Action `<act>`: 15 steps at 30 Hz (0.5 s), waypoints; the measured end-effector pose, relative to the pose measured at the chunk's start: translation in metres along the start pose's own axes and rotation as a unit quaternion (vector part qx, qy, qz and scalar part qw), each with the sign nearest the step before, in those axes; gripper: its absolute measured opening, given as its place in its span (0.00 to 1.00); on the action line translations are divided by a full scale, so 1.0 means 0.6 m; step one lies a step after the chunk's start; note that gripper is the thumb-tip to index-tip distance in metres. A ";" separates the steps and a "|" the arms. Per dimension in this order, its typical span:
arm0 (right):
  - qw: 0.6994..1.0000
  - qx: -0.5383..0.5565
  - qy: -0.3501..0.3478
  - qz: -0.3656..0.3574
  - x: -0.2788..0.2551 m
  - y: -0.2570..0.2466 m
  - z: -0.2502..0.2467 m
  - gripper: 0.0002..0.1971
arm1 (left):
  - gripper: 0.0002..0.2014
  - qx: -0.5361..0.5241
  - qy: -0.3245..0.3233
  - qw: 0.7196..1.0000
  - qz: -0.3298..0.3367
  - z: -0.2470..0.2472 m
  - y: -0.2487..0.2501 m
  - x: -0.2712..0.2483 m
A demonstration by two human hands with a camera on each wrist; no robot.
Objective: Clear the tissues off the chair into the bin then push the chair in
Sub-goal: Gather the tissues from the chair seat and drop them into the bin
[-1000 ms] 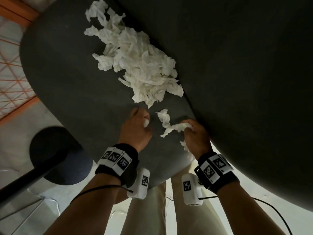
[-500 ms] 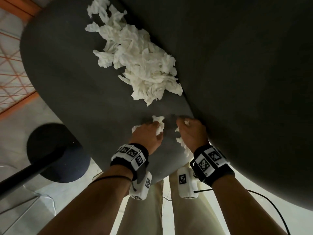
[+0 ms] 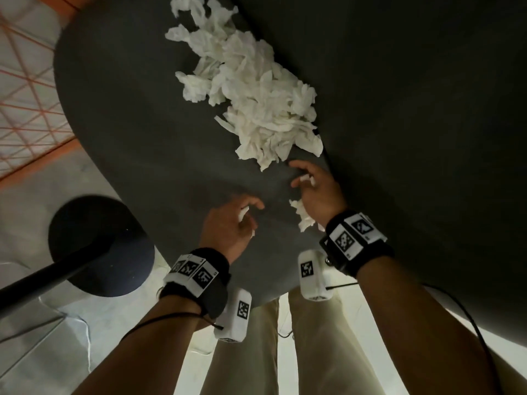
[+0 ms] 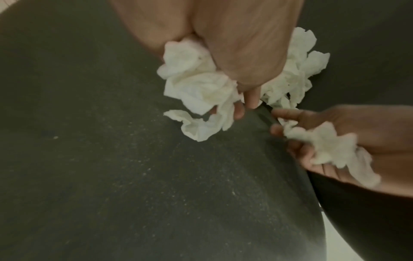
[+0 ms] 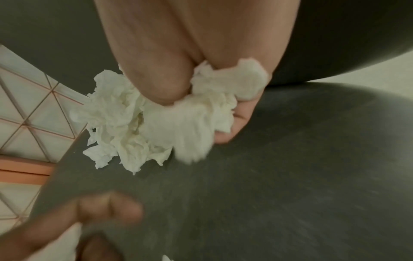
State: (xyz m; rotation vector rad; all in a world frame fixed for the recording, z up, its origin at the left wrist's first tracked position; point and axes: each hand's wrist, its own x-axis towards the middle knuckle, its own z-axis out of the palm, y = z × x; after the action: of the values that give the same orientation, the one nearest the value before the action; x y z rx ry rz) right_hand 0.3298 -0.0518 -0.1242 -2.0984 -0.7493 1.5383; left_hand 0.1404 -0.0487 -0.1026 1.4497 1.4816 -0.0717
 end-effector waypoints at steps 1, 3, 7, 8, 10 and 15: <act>1.000 0.018 0.003 0.000 0.010 -0.007 0.005 0.21 | 0.16 -0.016 0.003 1.000 -0.002 0.000 -0.004 -0.003; 0.998 0.054 0.024 0.002 0.030 -0.022 0.015 0.12 | 0.10 -0.044 0.030 0.998 -0.019 -0.001 -0.009 -0.009; 0.995 0.044 0.078 0.032 0.056 -0.040 0.023 0.13 | 0.11 0.019 0.097 0.993 -0.066 -0.010 -0.020 -0.018; 0.995 0.040 0.085 0.041 0.061 -0.043 0.023 0.15 | 0.12 0.049 0.092 0.992 -0.075 -0.013 -0.025 -0.019; 0.995 0.009 0.087 0.055 0.068 -0.049 0.025 0.14 | 0.11 0.086 0.077 0.989 -0.096 -0.016 -0.041 -0.019; 0.996 -0.030 0.060 0.066 0.064 -0.063 0.031 0.12 | 0.10 0.096 0.040 0.981 -0.162 -0.013 -0.080 -0.029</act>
State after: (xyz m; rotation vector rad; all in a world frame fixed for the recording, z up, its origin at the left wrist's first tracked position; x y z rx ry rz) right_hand 0.3148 0.0022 -0.1341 -2.3028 -0.6319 1.4555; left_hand 0.0947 -0.0693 -0.1148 1.3619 1.8065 -0.3695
